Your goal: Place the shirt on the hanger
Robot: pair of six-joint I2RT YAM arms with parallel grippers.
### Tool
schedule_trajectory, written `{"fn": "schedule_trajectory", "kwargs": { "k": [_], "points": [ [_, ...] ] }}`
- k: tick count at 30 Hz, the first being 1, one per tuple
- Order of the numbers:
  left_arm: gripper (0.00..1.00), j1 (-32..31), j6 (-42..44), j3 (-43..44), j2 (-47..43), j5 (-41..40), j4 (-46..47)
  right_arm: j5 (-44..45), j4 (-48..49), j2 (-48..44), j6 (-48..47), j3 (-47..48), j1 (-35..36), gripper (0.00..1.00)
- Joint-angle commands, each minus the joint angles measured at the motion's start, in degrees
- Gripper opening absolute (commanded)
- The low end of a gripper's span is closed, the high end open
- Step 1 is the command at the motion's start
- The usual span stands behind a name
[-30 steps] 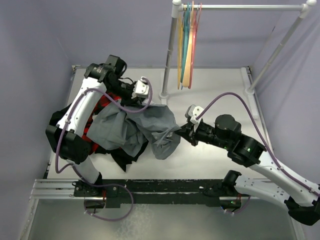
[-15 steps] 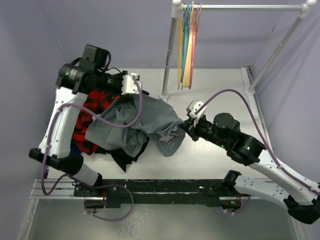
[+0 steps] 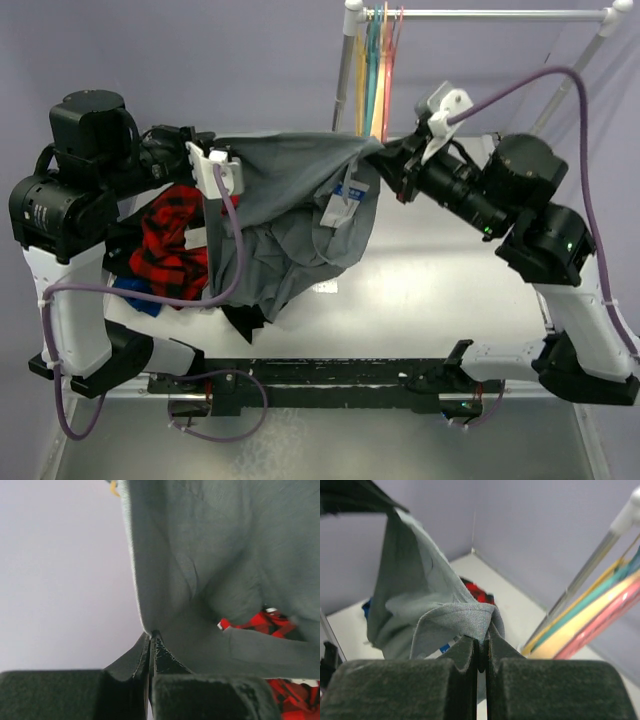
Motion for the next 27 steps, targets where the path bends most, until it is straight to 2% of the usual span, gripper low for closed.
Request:
{"fn": "schedule_trajectory", "kwargs": {
  "k": [1,5,7,9,11,14,17,22,24,27],
  "points": [
    [0.00,0.26,2.31,2.84,-0.15,-7.22,7.88,-3.76,-8.84,10.36,-2.77,21.51,0.34,0.00],
    [0.00,0.26,3.96,6.02,-0.07,-11.47,11.30,-6.03,-13.84,17.37,-3.38,39.02,0.33,0.00],
    [0.00,0.23,4.51,6.76,-0.29,-13.06,12.75,-7.01,-13.62,18.39,-3.73,42.05,0.37,0.00],
    [0.00,0.28,4.05,6.44,-0.52,-13.04,12.28,-8.93,-12.36,17.09,-3.80,39.62,0.39,0.00],
    [0.00,0.23,3.12,3.72,-1.15,-12.32,10.65,-11.35,-8.46,12.96,-2.55,27.50,0.33,0.00],
    [0.00,0.27,-0.18,-4.88,-3.07,-10.88,9.34,-18.07,0.50,5.02,0.25,4.65,0.33,0.00],
    [0.00,0.21,-3.49,-18.97,-5.26,-6.83,7.60,-26.03,7.82,0.50,4.53,-14.56,0.32,0.00],
    [0.00,0.21,-6.84,-43.59,-9.81,-2.58,10.29,-37.97,17.85,-0.97,12.26,-37.29,0.36,0.00],
    [0.00,0.32,-6.75,-52.95,-11.53,-2.40,12.92,-40.84,24.12,-1.12,15.13,-43.99,0.35,0.00],
    [0.00,1.99,-5.69,-61.65,-13.12,-3.74,18.50,-47.24,31.69,-0.06,17.83,-50.82,0.41,0.00]
  ]
}}
